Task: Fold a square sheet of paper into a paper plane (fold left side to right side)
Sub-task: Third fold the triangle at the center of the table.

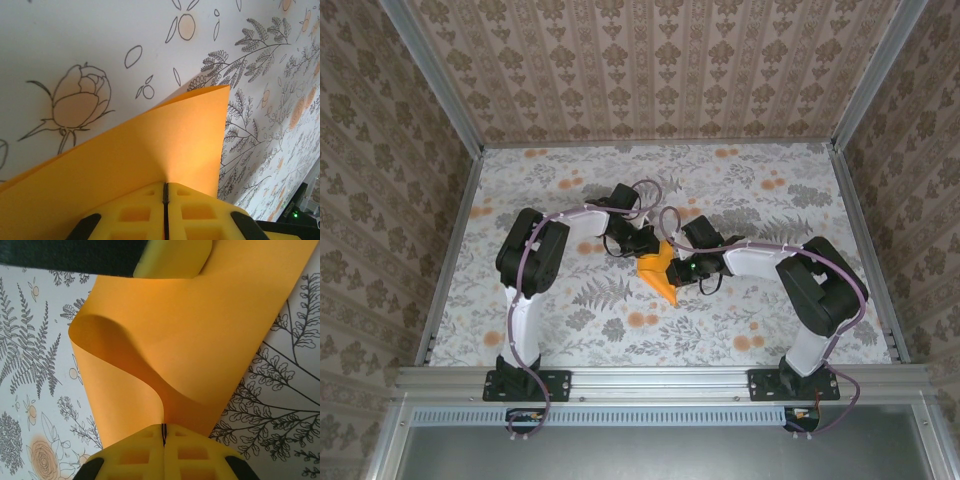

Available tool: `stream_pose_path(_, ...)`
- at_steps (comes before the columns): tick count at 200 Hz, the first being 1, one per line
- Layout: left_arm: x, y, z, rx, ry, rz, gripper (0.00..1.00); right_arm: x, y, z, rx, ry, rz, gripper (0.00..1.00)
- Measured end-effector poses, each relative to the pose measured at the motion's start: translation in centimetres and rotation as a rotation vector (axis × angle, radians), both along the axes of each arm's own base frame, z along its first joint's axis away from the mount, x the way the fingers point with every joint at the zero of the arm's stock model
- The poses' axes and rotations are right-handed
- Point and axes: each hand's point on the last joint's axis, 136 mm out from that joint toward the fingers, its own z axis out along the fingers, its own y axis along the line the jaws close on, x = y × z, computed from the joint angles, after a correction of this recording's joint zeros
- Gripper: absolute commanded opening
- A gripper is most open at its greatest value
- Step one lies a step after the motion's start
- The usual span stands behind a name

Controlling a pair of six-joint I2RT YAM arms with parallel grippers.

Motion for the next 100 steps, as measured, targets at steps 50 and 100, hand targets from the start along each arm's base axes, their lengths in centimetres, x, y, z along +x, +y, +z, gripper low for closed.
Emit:
stream_pose_path(50, 0.0, 0.0, 0.0, 0.0, 0.0, 0.0, 0.09, 0.12, -0.14, -0.04, -0.005, -0.002, -0.007, 0.0)
stream_pose_path(100, -0.01, -0.01, 0.0, 0.0, 0.0, 0.0, 0.09, 0.17, -0.12, -0.36, -0.01, 0.005, -0.008, 0.0)
